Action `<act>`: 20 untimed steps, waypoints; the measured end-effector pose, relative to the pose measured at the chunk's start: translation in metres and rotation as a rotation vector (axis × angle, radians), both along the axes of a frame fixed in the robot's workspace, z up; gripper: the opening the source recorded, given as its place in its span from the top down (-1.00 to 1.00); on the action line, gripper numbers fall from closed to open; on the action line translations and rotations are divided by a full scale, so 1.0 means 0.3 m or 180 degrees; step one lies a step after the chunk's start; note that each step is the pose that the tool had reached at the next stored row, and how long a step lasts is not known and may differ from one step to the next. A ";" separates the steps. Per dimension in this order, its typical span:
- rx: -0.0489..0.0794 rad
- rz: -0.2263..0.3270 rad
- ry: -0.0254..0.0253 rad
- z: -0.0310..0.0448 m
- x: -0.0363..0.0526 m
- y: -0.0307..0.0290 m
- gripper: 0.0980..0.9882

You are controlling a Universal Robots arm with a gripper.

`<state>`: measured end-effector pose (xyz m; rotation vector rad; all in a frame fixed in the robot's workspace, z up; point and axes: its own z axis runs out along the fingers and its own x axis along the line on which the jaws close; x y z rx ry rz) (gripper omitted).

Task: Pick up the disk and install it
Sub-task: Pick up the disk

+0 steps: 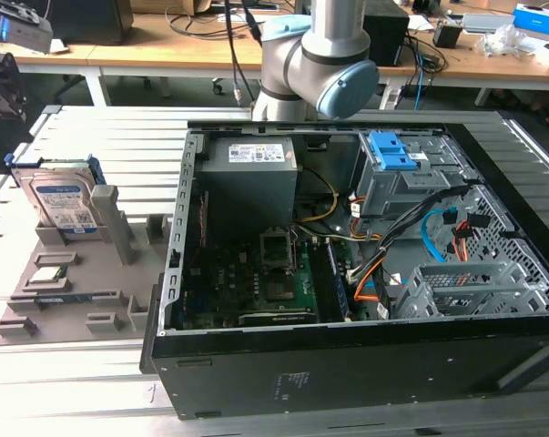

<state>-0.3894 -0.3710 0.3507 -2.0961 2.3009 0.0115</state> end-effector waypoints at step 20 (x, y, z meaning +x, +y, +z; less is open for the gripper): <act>-0.0016 0.0170 0.0077 -0.123 0.048 0.068 -0.26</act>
